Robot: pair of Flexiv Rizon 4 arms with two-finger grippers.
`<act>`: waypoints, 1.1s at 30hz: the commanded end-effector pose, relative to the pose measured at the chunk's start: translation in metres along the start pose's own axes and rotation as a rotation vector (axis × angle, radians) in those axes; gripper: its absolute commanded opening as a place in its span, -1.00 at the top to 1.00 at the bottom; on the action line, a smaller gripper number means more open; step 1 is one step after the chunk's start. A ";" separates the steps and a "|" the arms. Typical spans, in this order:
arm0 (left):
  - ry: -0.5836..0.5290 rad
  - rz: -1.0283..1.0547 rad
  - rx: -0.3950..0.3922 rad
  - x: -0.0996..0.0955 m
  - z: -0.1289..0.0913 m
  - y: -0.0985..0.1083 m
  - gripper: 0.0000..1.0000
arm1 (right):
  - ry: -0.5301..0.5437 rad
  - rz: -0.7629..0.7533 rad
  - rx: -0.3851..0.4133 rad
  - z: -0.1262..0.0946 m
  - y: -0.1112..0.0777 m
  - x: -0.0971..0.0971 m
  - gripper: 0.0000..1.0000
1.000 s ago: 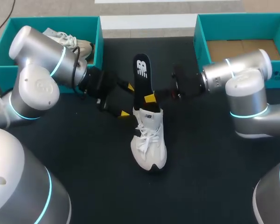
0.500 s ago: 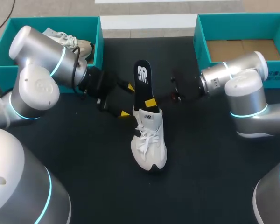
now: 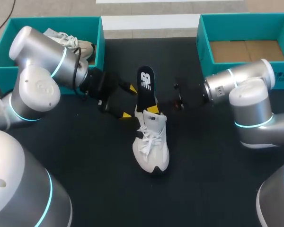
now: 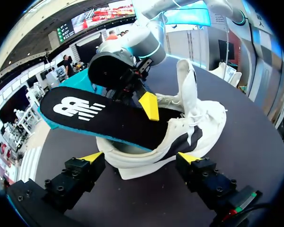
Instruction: Take the shoe out of the shoebox, open the shoe tongue, remove and reinsert the insole, then place the shoe into the shoebox
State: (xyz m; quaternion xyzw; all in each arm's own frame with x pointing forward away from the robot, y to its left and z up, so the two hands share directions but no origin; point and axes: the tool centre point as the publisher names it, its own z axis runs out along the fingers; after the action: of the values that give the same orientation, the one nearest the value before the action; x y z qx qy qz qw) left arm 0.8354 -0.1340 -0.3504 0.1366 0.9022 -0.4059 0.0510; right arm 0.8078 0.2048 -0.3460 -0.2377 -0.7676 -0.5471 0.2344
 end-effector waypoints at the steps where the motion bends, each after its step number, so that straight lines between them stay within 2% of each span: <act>1: -0.001 0.000 -0.003 0.000 0.001 0.000 -1.00 | -0.005 -0.013 0.026 -0.003 0.013 -0.002 0.24; 10: -0.001 0.000 -0.003 0.000 0.001 0.000 -1.00 | 0.035 -0.030 0.056 0.000 0.028 -0.016 0.47; 12: -0.001 0.000 -0.003 0.000 0.001 0.000 -1.00 | 0.040 -0.020 0.066 0.001 0.028 -0.018 0.75; 13: -0.001 0.000 -0.003 0.000 0.001 0.000 -1.00 | 0.040 -0.018 0.067 0.001 0.027 -0.018 0.99; 18: -0.001 0.000 -0.003 0.000 0.001 0.000 -1.00 | 0.051 0.013 0.071 0.003 0.016 -0.015 1.00; 27: -0.001 0.000 -0.003 0.000 0.001 0.000 -1.00 | 0.069 0.101 0.095 0.011 -0.015 0.001 1.00; 33: -0.001 0.000 -0.003 0.000 0.001 0.000 -1.00 | 0.056 0.116 0.099 0.011 -0.018 0.004 1.00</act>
State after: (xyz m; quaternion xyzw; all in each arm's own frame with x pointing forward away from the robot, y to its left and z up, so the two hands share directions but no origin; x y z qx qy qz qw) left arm 0.8353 -0.1340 -0.3504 0.1366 0.9022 -0.4059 0.0511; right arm 0.7996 0.2092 -0.3576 -0.2505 -0.7700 -0.5025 0.3032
